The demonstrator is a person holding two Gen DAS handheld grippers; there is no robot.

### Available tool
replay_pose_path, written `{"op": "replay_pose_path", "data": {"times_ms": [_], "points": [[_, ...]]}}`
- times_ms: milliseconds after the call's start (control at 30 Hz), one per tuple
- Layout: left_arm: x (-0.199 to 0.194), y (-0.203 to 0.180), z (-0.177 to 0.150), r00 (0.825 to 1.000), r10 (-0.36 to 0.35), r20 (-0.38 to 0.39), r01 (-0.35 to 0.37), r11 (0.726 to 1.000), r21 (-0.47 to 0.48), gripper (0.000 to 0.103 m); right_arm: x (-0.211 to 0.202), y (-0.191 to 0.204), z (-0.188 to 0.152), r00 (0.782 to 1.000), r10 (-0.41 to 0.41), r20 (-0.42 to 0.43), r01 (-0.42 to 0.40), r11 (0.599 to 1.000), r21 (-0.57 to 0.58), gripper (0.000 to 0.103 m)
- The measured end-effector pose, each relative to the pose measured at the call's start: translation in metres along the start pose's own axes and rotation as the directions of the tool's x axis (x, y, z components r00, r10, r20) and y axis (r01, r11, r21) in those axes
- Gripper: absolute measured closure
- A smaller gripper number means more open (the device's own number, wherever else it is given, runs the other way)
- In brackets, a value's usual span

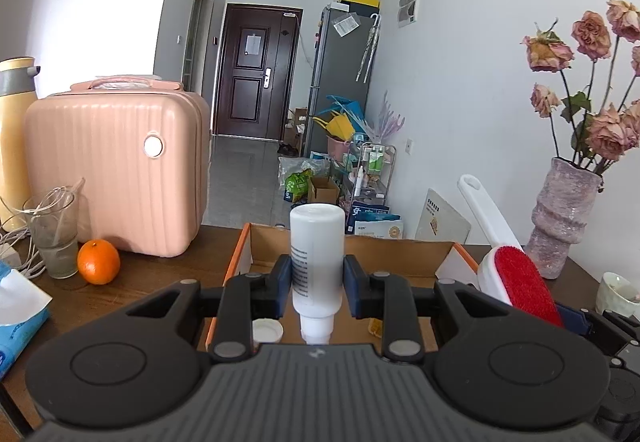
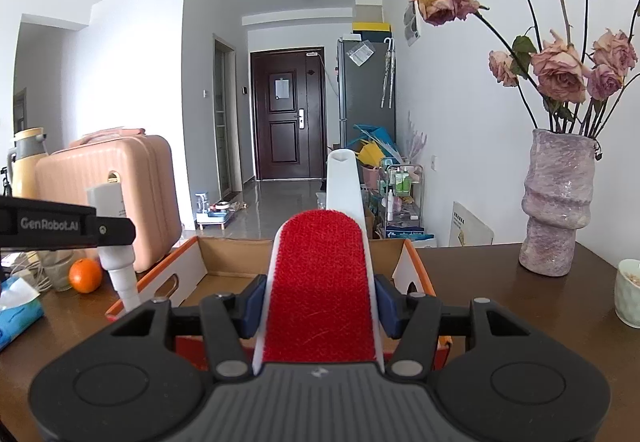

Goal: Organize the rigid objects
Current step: 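Carry the lint brush in the right tool while the left tool carries the white bottle over the box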

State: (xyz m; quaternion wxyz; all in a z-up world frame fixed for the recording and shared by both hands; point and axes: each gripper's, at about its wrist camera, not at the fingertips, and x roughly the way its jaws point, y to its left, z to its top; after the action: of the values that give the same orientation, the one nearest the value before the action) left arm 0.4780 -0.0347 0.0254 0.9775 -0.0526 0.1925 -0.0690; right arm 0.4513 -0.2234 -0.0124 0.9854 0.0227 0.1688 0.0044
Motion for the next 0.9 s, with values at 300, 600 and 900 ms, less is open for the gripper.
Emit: {"op": "replay_pose_path", "data": {"times_ms": [300, 600, 900], "points": [[0.039, 0.007, 0.01, 0.999, 0.014, -0.033, -0.014, 1.0, -0.011, 0.075, 0.043, -0.008, 0.007, 0.999, -0.02, -0.027, 0.02, 1.0, 0.01, 0.048], [0.079, 0.011, 0.015, 0.997, 0.03, -0.067, -0.03, 1.0, 0.008, 0.075, 0.079, -0.008, 0.006, 0.997, -0.035, -0.061, 0.035, 0.999, -0.008, 0.048], [0.115, 0.019, 0.015, 0.992, 0.051, -0.114, -0.048, 0.998, 0.031, 0.075, 0.107, -0.013, 0.006, 0.994, -0.055, -0.09, 0.053, 0.998, -0.021, 0.048]]}}
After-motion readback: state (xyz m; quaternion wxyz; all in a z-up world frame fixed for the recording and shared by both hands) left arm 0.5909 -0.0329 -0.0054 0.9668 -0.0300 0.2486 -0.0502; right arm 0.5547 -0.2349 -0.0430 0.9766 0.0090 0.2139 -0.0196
